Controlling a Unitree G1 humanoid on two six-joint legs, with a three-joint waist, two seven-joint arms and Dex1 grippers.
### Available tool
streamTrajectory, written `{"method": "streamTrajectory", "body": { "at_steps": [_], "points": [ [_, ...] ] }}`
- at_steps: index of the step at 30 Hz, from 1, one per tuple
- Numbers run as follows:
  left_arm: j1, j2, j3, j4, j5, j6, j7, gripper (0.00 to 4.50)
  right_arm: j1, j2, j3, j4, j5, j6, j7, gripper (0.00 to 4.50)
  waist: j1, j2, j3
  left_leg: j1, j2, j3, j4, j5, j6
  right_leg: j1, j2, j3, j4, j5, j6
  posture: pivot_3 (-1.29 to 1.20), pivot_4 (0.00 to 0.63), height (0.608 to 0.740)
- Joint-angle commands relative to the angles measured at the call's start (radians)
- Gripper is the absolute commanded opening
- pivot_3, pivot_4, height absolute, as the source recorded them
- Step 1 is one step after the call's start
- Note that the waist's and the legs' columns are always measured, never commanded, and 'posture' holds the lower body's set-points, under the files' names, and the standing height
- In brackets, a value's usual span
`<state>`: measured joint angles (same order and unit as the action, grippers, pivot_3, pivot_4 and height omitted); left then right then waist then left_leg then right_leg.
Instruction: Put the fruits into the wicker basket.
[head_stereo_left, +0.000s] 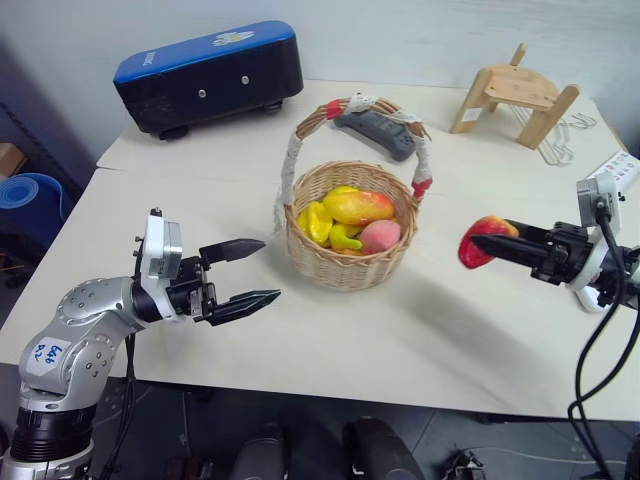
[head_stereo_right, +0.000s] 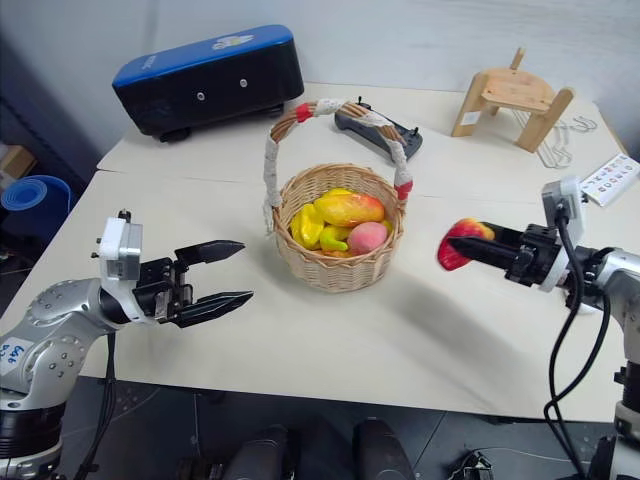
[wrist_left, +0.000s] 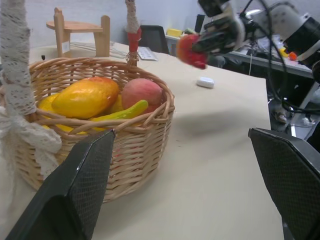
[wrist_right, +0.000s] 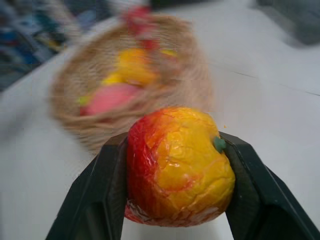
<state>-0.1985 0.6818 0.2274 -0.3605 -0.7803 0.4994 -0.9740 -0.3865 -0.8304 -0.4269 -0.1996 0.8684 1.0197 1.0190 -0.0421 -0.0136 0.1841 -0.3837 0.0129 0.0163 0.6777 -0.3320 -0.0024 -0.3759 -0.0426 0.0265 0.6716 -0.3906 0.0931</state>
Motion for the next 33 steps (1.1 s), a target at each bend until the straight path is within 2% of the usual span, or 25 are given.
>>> {"method": "streamTrajectory", "body": {
  "at_steps": [1,4,6,11,12,13,17,22,24,26,30,33],
  "points": [
    [-0.023,-0.008,0.018,-0.002,0.02,-0.052,0.006,4.5,-0.079,0.121,0.043,-0.176,0.144,0.076,-0.192,2.06,-0.006,0.0,0.0,0.0,0.0,0.0,0.0,0.0,-0.001,0.0,0.0,0.0,0.0,0.0,0.0,0.0,0.15,0.74],
    [-0.049,-0.032,0.013,0.019,0.05,-0.096,0.029,4.5,-0.162,0.293,0.149,-0.23,0.096,0.028,-0.38,2.06,-0.008,0.0,0.0,0.0,0.0,-0.001,0.001,0.001,-0.001,0.0,0.0,0.0,0.001,0.001,-0.001,0.0,0.15,0.74],
    [-0.046,-0.037,0.017,0.021,0.052,-0.097,0.039,4.5,-0.201,0.378,0.164,-0.208,0.064,0.018,-0.506,2.06,-0.009,0.0,0.0,0.0,-0.001,-0.002,0.001,0.001,-0.001,-0.001,0.0,0.0,0.003,0.001,-0.001,0.0,0.15,0.74],
    [-0.01,-0.048,0.03,-0.004,0.036,-0.082,0.068,4.5,-0.227,0.457,0.225,-0.172,-0.004,-0.001,-0.626,2.06,0.007,0.0,0.0,-0.006,-0.003,-0.008,0.001,0.0,-0.001,-0.008,-0.001,0.0,0.009,0.002,0.002,0.0,0.15,0.74],
    [-0.004,-0.052,0.03,-0.011,0.033,-0.079,0.078,4.5,-0.231,0.454,0.249,-0.171,-0.037,-0.035,-0.62,2.82,0.009,0.0,0.0,-0.007,-0.003,-0.008,0.001,0.0,-0.001,-0.009,-0.001,0.0,0.008,0.002,0.002,0.0,0.15,0.74],
    [0.001,-0.056,0.028,-0.017,0.032,-0.078,0.085,4.5,-0.234,0.45,0.269,-0.169,-0.066,-0.064,-0.613,3.1,0.01,0.0,0.0,-0.008,-0.003,-0.008,0.001,0.0,-0.001,-0.009,-0.001,0.0,0.008,0.002,0.002,0.0,0.15,0.74],
    [0.011,-0.066,0.024,-0.039,0.025,-0.074,0.108,4.5,-0.229,0.442,0.28,-0.182,-0.072,-0.114,-0.572,4.48,0.009,0.0,0.0,-0.008,-0.003,-0.008,0.001,0.0,-0.001,-0.009,-0.001,0.0,0.007,0.002,0.002,0.0,0.15,0.74],
    [0.029,-0.049,0.03,-0.055,0.008,-0.049,0.103,4.5,-0.097,0.264,0.181,-0.214,0.007,-0.176,-0.301,4.48,0.017,0.0,0.0,-0.007,-0.003,-0.01,0.002,0.0,-0.001,-0.006,-0.001,0.0,0.004,0.002,0.002,0.0,0.15,0.74],
    [0.021,-0.051,0.031,-0.052,0.016,-0.059,0.109,4.5,-0.015,0.168,0.114,-0.16,0.035,-0.197,-0.154,4.48,0.017,0.0,0.0,-0.007,-0.004,-0.011,0.002,0.0,0.0,-0.001,-0.001,-0.001,0.0,0.002,0.002,0.0,0.15,0.74],
    [0.014,-0.053,0.033,-0.048,0.015,-0.062,0.115,4.5,0.023,0.099,0.095,-0.092,0.007,-0.236,-0.069,4.48,0.016,0.0,0.0,-0.006,-0.004,-0.011,0.002,-0.001,0.001,0.001,-0.001,-0.001,-0.003,0.002,0.002,0.0,0.15,0.74],
    [0.009,-0.053,0.038,-0.047,0.007,-0.062,0.114,4.5,-0.073,0.058,0.118,0.098,-0.067,-0.328,-0.012,4.48,0.0,0.0,0.0,-0.004,-0.004,-0.008,0.002,0.0,0.001,0.001,-0.001,0.0,-0.007,0.002,0.001,0.0,0.15,0.74],
    [0.0,-0.052,0.032,-0.041,0.009,-0.061,0.107,4.5,-0.223,0.075,0.228,0.261,-0.195,-0.442,0.04,4.48,-0.014,0.001,0.0,-0.001,-0.004,-0.008,0.002,0.0,0.001,0.001,-0.001,0.0,-0.005,0.002,0.001,0.0,0.15,0.74]
  ]
}}
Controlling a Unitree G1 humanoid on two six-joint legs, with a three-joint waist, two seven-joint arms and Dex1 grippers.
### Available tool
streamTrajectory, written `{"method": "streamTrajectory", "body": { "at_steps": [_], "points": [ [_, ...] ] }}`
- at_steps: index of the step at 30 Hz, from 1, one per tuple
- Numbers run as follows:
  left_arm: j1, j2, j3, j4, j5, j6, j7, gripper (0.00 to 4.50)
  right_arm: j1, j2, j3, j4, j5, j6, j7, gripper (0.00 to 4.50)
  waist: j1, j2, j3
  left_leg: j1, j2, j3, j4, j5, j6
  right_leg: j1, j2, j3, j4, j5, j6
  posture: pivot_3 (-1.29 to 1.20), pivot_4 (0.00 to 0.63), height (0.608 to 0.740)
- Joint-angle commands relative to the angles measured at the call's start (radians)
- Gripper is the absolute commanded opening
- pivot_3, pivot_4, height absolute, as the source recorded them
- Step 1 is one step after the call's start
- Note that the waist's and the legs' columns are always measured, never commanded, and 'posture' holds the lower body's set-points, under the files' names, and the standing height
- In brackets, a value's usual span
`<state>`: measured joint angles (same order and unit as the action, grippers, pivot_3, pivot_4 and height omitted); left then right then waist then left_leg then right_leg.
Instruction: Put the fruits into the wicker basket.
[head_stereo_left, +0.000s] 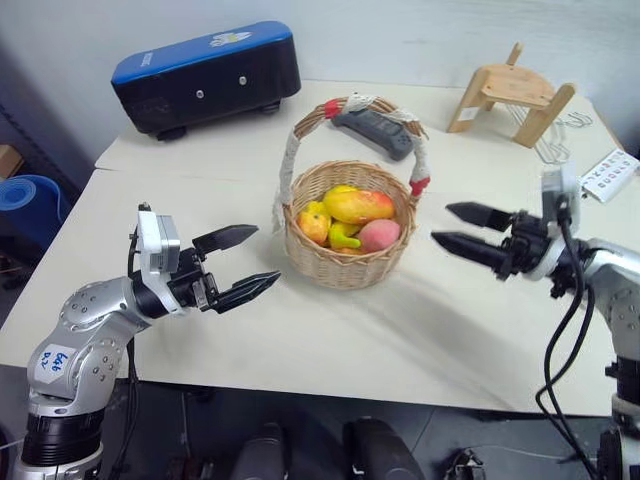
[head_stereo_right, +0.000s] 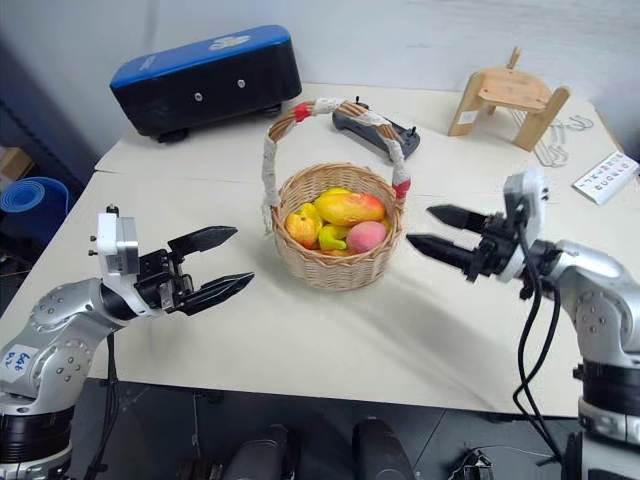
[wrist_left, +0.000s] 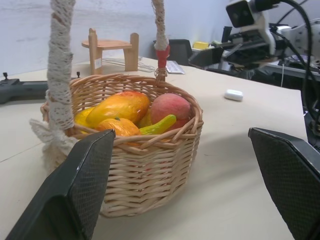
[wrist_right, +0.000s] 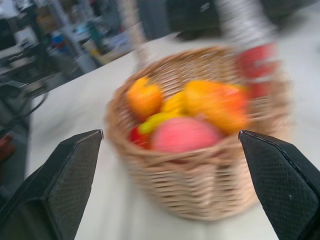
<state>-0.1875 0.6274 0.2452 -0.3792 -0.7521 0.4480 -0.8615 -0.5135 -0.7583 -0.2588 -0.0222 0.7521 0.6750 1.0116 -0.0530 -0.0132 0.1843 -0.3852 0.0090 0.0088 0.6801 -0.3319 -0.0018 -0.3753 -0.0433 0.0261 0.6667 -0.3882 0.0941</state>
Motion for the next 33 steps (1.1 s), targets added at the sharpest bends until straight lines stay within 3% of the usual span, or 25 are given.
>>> {"method": "streamTrajectory", "body": {
  "at_steps": [1,7,9,13,21,26,33],
  "points": [
    [-0.018,0.004,0.011,-0.021,-0.019,-0.008,-0.007,4.5,-0.14,0.014,0.094,0.132,-0.116,-0.126,0.061,4.48,-0.004,0.0,0.0,0.0,0.0,0.0,0.0,0.0,0.0,-0.001,0.0,0.0,0.001,0.0,0.0,0.0,0.15,0.74],
    [-0.061,-0.007,-0.004,0.005,0.01,-0.025,0.004,4.5,-0.301,0.116,0.227,0.311,-0.232,-0.257,0.167,4.48,0.0,0.0,0.0,0.0,0.0,-0.002,0.0,0.0,0.0,-0.002,0.0,-0.001,0.005,0.0,0.0,0.0,0.15,0.74],
    [-0.072,-0.01,-0.01,0.011,0.023,-0.037,0.003,4.5,-0.32,0.132,0.239,0.343,-0.253,-0.301,0.198,4.1,0.004,0.0,0.0,-0.002,0.0,-0.002,0.0,0.0,0.0,-0.002,-0.001,-0.003,0.007,0.0,0.0,0.0,0.15,0.74],
    [-0.071,-0.018,-0.007,0.014,0.027,-0.048,0.008,4.5,-0.329,0.164,0.209,0.357,-0.234,-0.319,0.205,2.97,0.014,0.0,0.0,-0.002,0.0,-0.003,0.0,0.0,0.0,-0.002,-0.002,-0.006,0.006,0.0,0.0,0.0,0.15,0.74],
    [-0.064,-0.034,-0.032,0.017,0.033,-0.053,-0.01,4.5,-0.266,0.14,0.188,0.285,-0.235,-0.311,0.205,0.14,0.023,0.0,0.0,-0.002,0.0,-0.005,0.001,0.0,-0.001,-0.002,-0.003,-0.01,0.005,0.0,0.0,0.0,0.15,0.74],
    [-0.093,-0.042,-0.053,0.049,0.042,-0.061,-0.03,4.5,-0.139,0.088,0.101,0.083,-0.192,-0.264,0.132,0.06,0.031,0.0,0.0,-0.004,0.0,-0.009,0.002,-0.001,-0.001,-0.002,-0.005,-0.016,0.005,0.0,0.0,0.0,0.15,0.74],
    [-0.128,-0.06,-0.084,0.107,0.057,-0.076,-0.065,4.5,0.065,0.046,-0.178,-0.169,-0.11,-0.179,-0.116,0.06,0.032,0.0,0.0,-0.005,0.0,-0.01,0.002,-0.001,-0.001,-0.001,-0.006,-0.019,0.004,0.0,0.0,0.0,0.15,0.74]
  ]
}}
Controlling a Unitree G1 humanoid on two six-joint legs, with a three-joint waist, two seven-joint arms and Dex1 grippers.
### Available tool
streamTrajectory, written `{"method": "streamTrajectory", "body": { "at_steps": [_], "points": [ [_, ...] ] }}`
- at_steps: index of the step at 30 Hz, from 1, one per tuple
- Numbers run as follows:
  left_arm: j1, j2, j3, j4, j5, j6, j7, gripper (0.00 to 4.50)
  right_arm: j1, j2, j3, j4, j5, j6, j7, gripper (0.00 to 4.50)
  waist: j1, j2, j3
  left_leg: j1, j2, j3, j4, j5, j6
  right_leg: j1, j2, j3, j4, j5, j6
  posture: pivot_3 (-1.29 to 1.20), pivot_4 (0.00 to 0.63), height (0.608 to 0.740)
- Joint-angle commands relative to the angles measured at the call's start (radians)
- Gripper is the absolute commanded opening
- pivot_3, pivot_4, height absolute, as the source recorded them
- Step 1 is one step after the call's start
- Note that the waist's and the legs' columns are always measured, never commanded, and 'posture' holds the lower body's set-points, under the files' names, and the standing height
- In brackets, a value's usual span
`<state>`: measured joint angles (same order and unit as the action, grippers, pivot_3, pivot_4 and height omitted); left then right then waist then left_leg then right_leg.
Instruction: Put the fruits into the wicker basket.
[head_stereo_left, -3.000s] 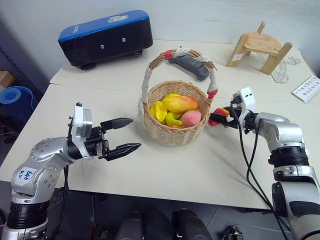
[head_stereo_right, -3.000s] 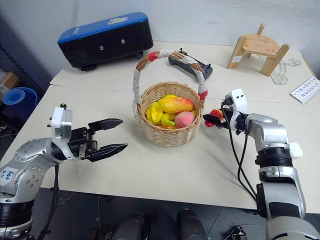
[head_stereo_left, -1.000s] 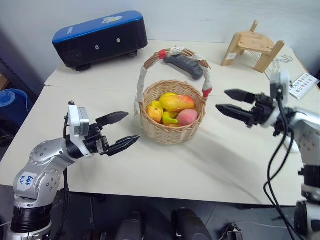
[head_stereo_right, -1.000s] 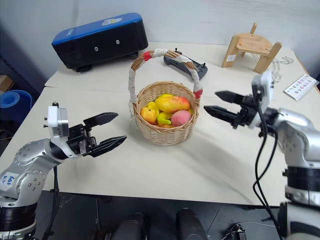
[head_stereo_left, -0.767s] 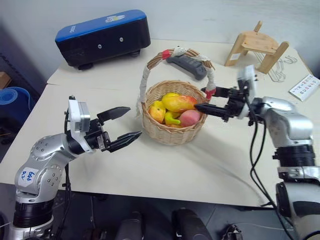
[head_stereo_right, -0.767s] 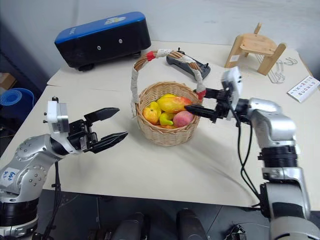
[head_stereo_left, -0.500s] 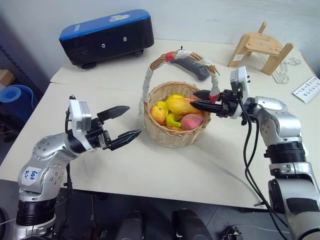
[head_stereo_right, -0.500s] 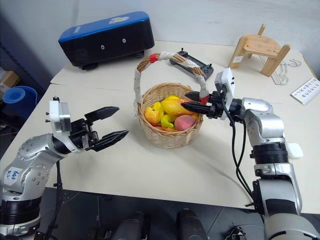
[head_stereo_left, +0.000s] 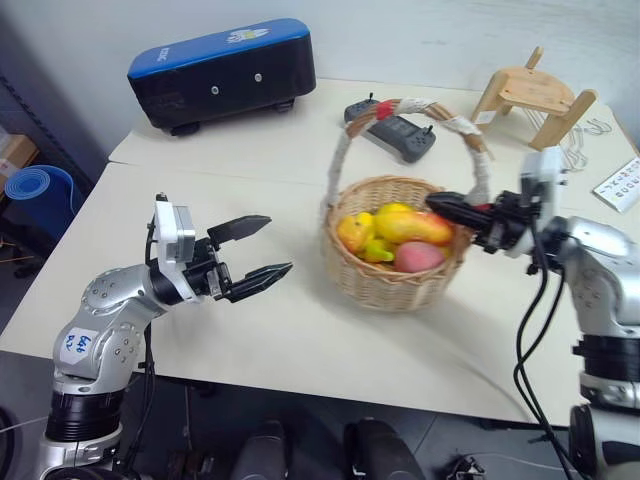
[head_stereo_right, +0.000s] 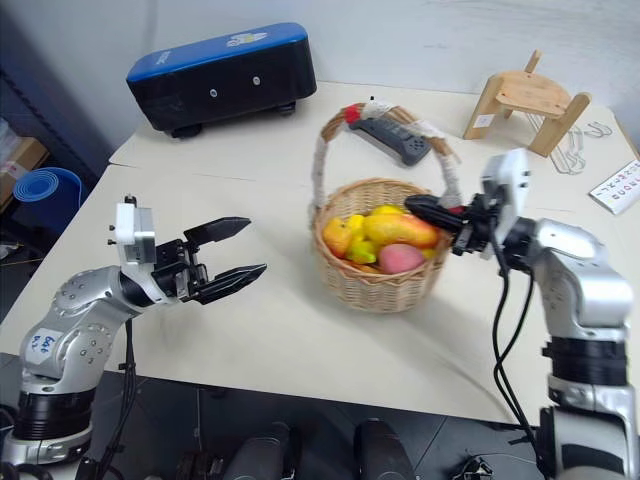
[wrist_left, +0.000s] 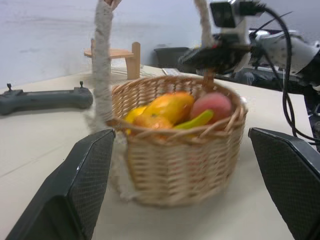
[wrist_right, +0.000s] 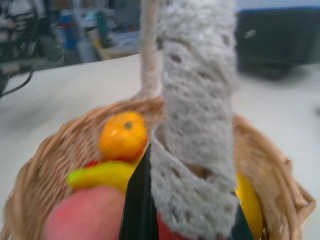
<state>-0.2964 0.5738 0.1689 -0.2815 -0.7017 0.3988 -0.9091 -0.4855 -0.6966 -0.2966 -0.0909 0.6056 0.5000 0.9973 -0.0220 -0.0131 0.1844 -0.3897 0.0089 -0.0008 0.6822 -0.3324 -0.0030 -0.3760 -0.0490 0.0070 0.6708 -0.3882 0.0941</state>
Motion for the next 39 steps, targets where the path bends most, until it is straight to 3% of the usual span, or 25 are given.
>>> {"method": "streamTrajectory", "body": {
  "at_steps": [1,5,10,19,23,30,33,39],
  "points": [
    [-0.028,-0.012,-0.015,0.021,0.011,-0.032,-0.024,4.5,0.065,-0.012,-0.192,-0.118,0.036,-0.011,-0.148,0.06,0.0,0.0,0.0,0.0,0.0,0.0,0.0,0.0,0.0,0.0,0.0,0.0,0.0,0.0,0.0,0.0,0.15,0.74],
    [-0.059,-0.025,-0.029,0.053,0.019,-0.04,-0.035,4.5,0.155,0.012,-0.321,-0.135,0.013,-0.061,-0.277,0.06,0.0,0.0,0.0,0.0,0.0,0.0,0.0,0.0,0.0,0.001,0.0,0.0,0.0,0.0,0.0,0.0,0.15,0.74],
    [-0.084,-0.034,-0.047,0.084,0.029,-0.046,-0.062,4.5,0.222,0.04,-0.332,-0.046,-0.083,-0.174,-0.367,0.06,-0.007,0.0,0.0,0.001,0.0,0.001,0.0,0.0,0.0,0.001,0.001,0.001,0.002,0.0,0.0,0.0,0.15,0.74],
    [-0.109,-0.034,-0.048,0.12,0.047,-0.063,-0.082,4.5,0.245,0.056,-0.28,0.175,-0.13,-0.316,-0.319,0.06,-0.008,0.0,0.0,0.004,0.0,0.004,0.0,0.001,-0.001,0.001,0.001,0.002,0.003,0.0,0.0,0.0,0.15,0.74],
    [-0.084,-0.005,-0.035,0.108,0.037,-0.046,-0.108,4.5,0.272,0.034,-0.312,0.14,-0.058,-0.296,-0.27,1.0,-0.005,0.0,0.0,0.003,0.0,0.004,0.0,0.001,-0.001,0.001,0.001,0.002,0.003,0.0,0.0,0.0,0.15,0.74],
    [-0.058,0.08,-0.042,0.165,0.089,-0.086,-0.192,4.5,0.4,-0.097,-0.385,0.146,-0.067,-0.328,-0.172,3.43,0.0,0.001,0.0,0.003,0.0,0.004,0.0,0.001,0.0,0.002,0.001,0.002,0.001,0.0,0.0,0.0,0.15,0.74],
    [-0.051,0.119,-0.046,0.221,0.13,-0.12,-0.236,4.5,0.468,-0.166,-0.433,0.173,-0.05,-0.369,-0.035,4.44,-0.001,0.001,0.0,0.004,0.0,0.004,-0.001,0.001,0.0,0.003,0.001,0.002,-0.001,0.0,0.0,0.0,0.15,0.74],
    [0.056,0.177,-0.019,0.24,0.171,-0.188,-0.295,4.5,0.636,-0.237,-0.455,0.234,-0.088,-0.466,0.183,4.44,-0.005,0.001,0.0,0.004,0.0,0.004,-0.002,0.0,0.0,0.003,0.001,0.002,-0.004,0.0,0.0,0.0,0.15,0.74]
  ]
}}
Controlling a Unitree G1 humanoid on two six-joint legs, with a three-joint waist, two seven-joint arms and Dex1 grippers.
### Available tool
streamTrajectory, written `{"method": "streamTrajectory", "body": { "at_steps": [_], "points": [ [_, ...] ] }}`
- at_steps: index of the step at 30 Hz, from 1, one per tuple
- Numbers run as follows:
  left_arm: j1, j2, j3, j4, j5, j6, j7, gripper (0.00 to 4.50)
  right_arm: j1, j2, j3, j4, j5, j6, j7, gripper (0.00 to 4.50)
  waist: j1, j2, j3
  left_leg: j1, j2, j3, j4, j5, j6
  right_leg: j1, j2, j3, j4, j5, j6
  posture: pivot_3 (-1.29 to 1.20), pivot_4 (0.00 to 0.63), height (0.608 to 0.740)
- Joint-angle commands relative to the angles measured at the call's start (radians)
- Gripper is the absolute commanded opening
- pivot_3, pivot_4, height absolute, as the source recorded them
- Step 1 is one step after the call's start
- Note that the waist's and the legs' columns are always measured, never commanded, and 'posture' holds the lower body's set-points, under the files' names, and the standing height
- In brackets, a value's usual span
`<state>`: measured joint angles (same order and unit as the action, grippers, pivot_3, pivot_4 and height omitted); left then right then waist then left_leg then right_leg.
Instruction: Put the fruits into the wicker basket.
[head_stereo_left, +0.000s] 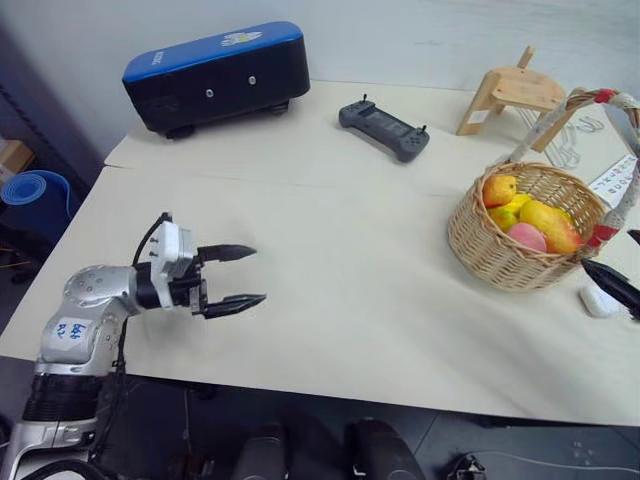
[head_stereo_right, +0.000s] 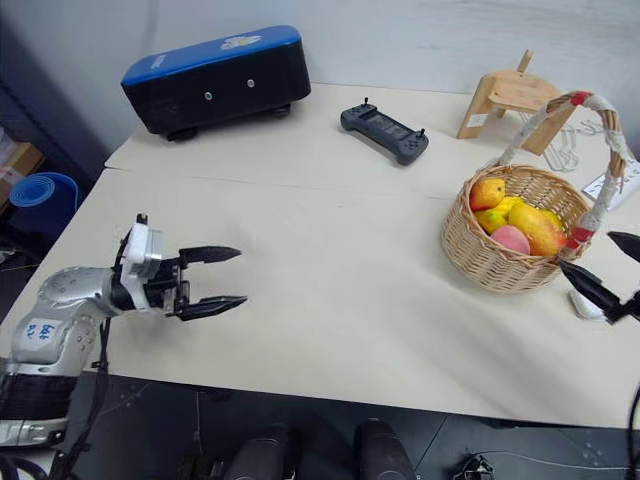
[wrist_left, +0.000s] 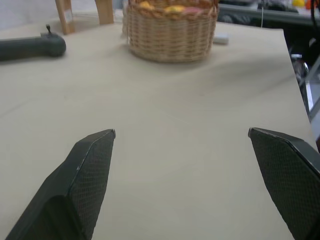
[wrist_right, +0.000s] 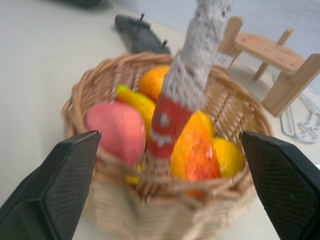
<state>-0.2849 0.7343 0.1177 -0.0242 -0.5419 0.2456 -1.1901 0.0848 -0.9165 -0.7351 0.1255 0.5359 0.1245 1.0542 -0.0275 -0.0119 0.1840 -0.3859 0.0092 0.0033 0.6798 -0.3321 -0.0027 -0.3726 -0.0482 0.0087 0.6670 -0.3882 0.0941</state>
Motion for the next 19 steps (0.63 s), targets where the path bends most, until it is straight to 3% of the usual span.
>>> {"method": "streamTrajectory", "body": {
  "at_steps": [1,3,7,10,14,19],
  "points": [
    [0.073,0.019,0.04,-0.025,0.018,-0.048,-0.01,4.5,0.116,-0.03,0.016,0.03,-0.05,-0.152,0.202,4.44,0.0,0.0,0.0,0.0,0.0,0.0,-0.001,0.0,0.0,0.0,0.0,0.0,-0.001,0.0,0.0,0.0,0.15,0.74],
    [0.115,0.02,0.047,-0.037,0.033,-0.076,-0.001,4.5,0.153,-0.035,0.07,0.055,-0.09,-0.263,0.288,4.44,0.0,0.0,0.0,0.0,0.0,0.0,-0.001,0.0,0.0,0.001,0.0,0.0,-0.003,0.0,0.0,0.0,0.15,0.74],
    [0.188,-0.013,0.074,-0.06,0.091,-0.175,0.068,4.5,0.113,0.053,0.22,-0.021,-0.086,-0.317,0.301,4.44,-0.005,0.0,0.0,0.003,0.0,0.001,-0.001,0.0,0.001,0.005,-0.001,0.0,-0.006,0.001,-0.001,0.0,0.15,0.74],
    [0.222,-0.028,0.089,-0.075,0.118,-0.212,0.114,4.5,0.07,0.115,0.313,-0.061,-0.099,-0.343,0.277,4.44,-0.002,0.0,0.0,0.018,0.001,0.001,-0.006,-0.001,0.001,0.019,-0.001,-0.001,-0.009,0.001,-0.002,0.0,0.15,0.74],
    [0.248,-0.059,0.101,-0.096,0.176,-0.29,0.197,4.5,-0.017,0.204,0.413,-0.046,-0.139,-0.381,0.208,4.44,0.001,0.002,0.0,0.018,0.0,0.001,-0.007,-0.001,0.0,0.018,-0.003,-0.001,-0.01,0.001,-0.002,0.0,0.15,0.74],
    [0.247,-0.062,0.078,-0.144,0.168,-0.221,0.238,4.5,-0.045,0.26,0.47,-0.058,-0.156,-0.39,0.148,4.44,0.011,0.002,0.0,0.017,0.0,0.0,-0.008,-0.001,0.0,0.016,-0.004,-0.004,-0.008,0.001,-0.002,0.0,0.15,0.74]
  ]
}}
